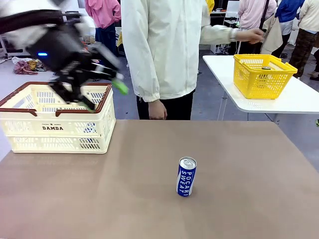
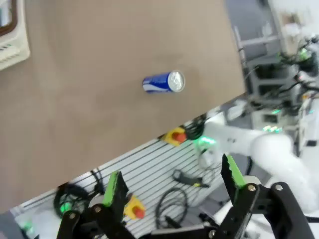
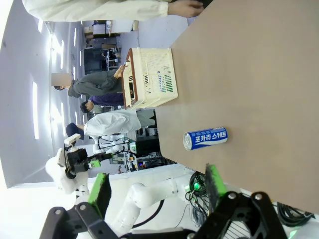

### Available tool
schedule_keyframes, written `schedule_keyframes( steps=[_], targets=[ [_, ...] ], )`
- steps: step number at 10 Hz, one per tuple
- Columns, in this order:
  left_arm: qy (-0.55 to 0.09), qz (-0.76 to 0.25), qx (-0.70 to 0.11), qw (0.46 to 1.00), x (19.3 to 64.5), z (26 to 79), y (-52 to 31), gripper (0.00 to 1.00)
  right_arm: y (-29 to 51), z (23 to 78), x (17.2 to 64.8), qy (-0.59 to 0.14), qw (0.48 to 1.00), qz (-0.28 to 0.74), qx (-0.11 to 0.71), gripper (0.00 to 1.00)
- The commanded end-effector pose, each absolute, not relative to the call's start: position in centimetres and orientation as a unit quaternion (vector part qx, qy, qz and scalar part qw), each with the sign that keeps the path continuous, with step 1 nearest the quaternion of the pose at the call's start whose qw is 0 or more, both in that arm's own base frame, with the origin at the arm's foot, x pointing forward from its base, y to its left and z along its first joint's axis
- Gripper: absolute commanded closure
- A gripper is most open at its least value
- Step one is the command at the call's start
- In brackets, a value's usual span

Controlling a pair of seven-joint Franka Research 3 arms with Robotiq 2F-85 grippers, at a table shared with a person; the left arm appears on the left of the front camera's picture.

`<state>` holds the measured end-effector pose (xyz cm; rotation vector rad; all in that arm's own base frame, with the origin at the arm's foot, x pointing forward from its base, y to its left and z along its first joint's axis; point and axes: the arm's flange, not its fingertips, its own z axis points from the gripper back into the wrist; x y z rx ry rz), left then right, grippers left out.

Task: Place the drinks into the Shopping basket.
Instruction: Pick up one drink and place it into the Shopping basket.

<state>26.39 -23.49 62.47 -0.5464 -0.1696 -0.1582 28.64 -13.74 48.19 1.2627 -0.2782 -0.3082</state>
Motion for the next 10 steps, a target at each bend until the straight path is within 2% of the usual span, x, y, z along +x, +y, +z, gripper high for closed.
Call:
schedule_keyframes(
  steps=[1, 3, 4, 6, 8, 9, 10],
  targets=[
    [-0.059, -0.127, -0.188, 0.972, 30.3, 62.1, -28.6, 0.0, -13.7, 48.8, 28.8, -0.129, 0.778, -0.15, 0.596, 0.0],
    [-0.039, -0.171, -0.14, 0.974, 30.1, 60.1, -35.9, 0.0, -13.7, 48.8, 28.8, -0.129, 0.778, -0.15, 0.596, 0.0],
    [-0.044, -0.157, -0.128, 0.978, 29.4, 58.2, -39.4, 0.0, -13.7, 48.8, 28.8, -0.129, 0.778, -0.15, 0.596, 0.0],
    [-0.086, -0.057, -0.125, 0.987, 28.0, 53.0, -45.4, 0.0, -13.7, 48.8, 28.8, -0.129, 0.778, -0.15, 0.596, 0.0],
    [-0.129, 0.027, -0.132, 0.983, 26.9, 49.3, -48.3, 0.0, -13.7, 48.8, 28.8, -0.129, 0.778, -0.15, 0.596, 0.0],
    [-0.115, 0.021, -0.112, 0.987, 26.8, 48.3, -48.3, 0.0, -13.7, 48.8, 28.8, -0.129, 0.778, -0.15, 0.596, 0.0],
    [-0.095, -0.031, -0.155, 0.983, 26.0, 50.7, -47.0, 0.0, -13.7, 48.8, 28.8, -0.129, 0.778, -0.15, 0.596, 0.0]
  ],
)
